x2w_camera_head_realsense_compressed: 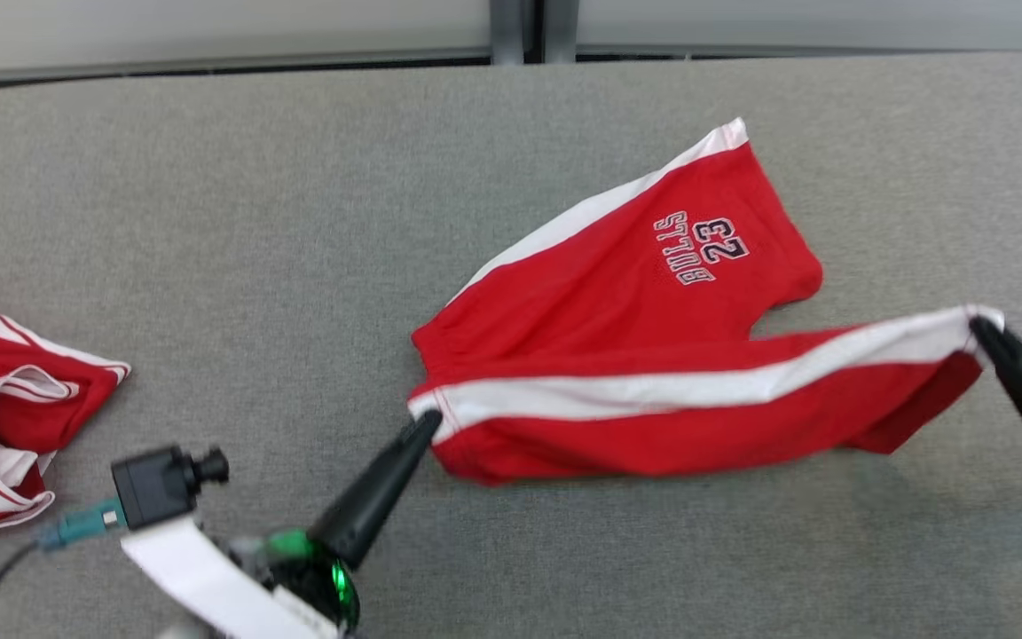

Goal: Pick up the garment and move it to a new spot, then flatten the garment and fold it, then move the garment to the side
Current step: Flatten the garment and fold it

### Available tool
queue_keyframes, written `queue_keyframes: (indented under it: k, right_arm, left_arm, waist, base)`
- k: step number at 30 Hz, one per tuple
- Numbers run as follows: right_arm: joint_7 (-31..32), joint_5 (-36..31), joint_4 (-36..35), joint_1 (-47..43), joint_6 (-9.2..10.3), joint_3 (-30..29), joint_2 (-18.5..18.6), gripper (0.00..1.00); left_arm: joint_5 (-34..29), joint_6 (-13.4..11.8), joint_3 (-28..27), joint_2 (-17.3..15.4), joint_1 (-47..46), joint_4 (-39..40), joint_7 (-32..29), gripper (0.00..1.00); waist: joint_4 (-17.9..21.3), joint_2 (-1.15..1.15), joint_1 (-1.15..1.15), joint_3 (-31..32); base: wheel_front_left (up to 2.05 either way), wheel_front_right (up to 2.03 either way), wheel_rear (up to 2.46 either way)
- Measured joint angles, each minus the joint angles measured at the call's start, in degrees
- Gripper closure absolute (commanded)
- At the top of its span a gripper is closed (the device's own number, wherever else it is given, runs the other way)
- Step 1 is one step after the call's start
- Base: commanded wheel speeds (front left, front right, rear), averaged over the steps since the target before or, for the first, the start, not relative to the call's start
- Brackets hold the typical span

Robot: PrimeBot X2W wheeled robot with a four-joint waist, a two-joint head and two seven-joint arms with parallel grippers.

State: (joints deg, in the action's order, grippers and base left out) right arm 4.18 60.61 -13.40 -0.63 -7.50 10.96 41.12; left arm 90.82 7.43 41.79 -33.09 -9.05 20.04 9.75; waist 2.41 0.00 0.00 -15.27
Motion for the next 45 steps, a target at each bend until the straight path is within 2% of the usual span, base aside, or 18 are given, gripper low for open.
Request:
queue_keyframes:
  k: [5, 12, 20, 26, 27, 30, 31, 32, 33, 34, 40, 45]
  right_arm:
    - [3.7, 1.1, 4.1, 11.3, 0.0, 1.9, 2.4, 1.0]
    - [8.8, 1.8, 10.3, 26.5, 0.0, 7.1, 4.6, 1.0]
    - [11.4, 1.7, 18.3, 40.2, 0.0, 13.2, 5.3, 1.0]
    - [10.6, 2.4, 22.7, 45.5, 0.0, 16.4, 5.4, 1.0]
    - [10.4, 2.5, 23.4, 46.1, 0.0, 16.9, 5.4, 1.0]
    - [9.8, 2.8, 25.0, 47.9, 0.0, 18.4, 5.8, 1.0]
    - [9.7, 2.9, 25.5, 48.4, 0.0, 19.0, 5.9, 0.95]
    - [9.6, 3.0, 26.1, 48.9, 0.0, 19.7, 5.9, 0.76]
    - [9.4, 3.0, 26.6, 49.3, 0.0, 20.2, 5.7, 0.29]
    - [9.1, 2.9, 27.3, 49.8, 0.0, 20.8, 5.6, 0.0]
    - [1.9, 0.8, 29.4, 50.5, 0.0, 23.2, 4.8, 0.0]
    - [-6.8, -0.8, 29.5, 44.5, 0.01, 24.8, 5.5, 0.0]
  left_arm:
    - [5.4, 0.0, -3.3, 1.9, -6.4, -2.7, -4.8, 1.0]
    - [8.0, 0.0, -7.5, 5.5, -13.1, -8.6, -10.7, 1.0]
    - [5.5, 0.0, -10.6, 9.6, -18.8, -14.5, -14.5, 1.0]
    - [3.8, 0.0, -12.1, 12.3, -22.0, -17.4, -16.2, 1.0]
    - [3.6, 0.0, -12.1, 12.7, -22.3, -17.8, -16.6, 0.9]
    - [2.3, 0.0, -11.6, 13.7, -23.2, -19.2, -18.1, 0.53]
    - [1.8, 0.0, -11.4, 13.9, -23.5, -19.6, -18.4, 0.4]
    - [1.2, 0.0, -11.2, 14.2, -23.7, -20.1, -18.6, 0.16]
    - [0.7, 0.0, -11.1, 14.3, -24.0, -20.4, -18.5, 0.02]
    - [0.1, 0.0, -11.1, 14.5, -24.3, -20.8, -18.3, 0.0]
    - [-6.3, 0.0, -9.2, 14.4, -24.8, -22.9, -13.5, 0.0]
    - [-15.5, 0.0, -6.7, 11.9, -22.6, -26.1, -1.6, 0.0]
  waist:
    - [-1.4, 0.0, 0.0, -4.1]
    - [-3.9, 0.0, 0.0, -10.0]
    - [-7.1, 0.0, 0.0, -15.1]
    - [-9.0, 0.0, 0.0, -17.3]
    - [-9.2, 0.0, 0.0, -17.6]
    - [-9.7, 0.0, 0.0, -18.2]
    - [-9.7, 0.0, 0.0, -18.3]
    - [-9.7, 0.0, 0.0, -18.4]
    - [-9.7, 0.0, 0.0, -18.5]
    - [-9.6, 0.0, 0.0, -18.5]
    - [-9.3, 0.0, 0.0, -17.1]
    - [-9.0, 0.0, 0.0, -13.9]
  base:
    - [0.0, 0.0, 0.0]
    - [0.0, 0.0, 0.0]
    - [0.0, 0.0, 0.0]
    - [0.0, 0.0, 0.0]
    - [0.0, 0.0, 0.0]
    - [0.0, 0.0, 0.0]
    - [0.0, 0.0, 0.0]
    - [0.0, 0.0, 0.0]
    - [0.0, 0.0, 0.0]
    - [0.0, 0.0, 0.0]
    - [0.0, 0.0, 0.0]
    - [0.0, 0.0, 0.0]
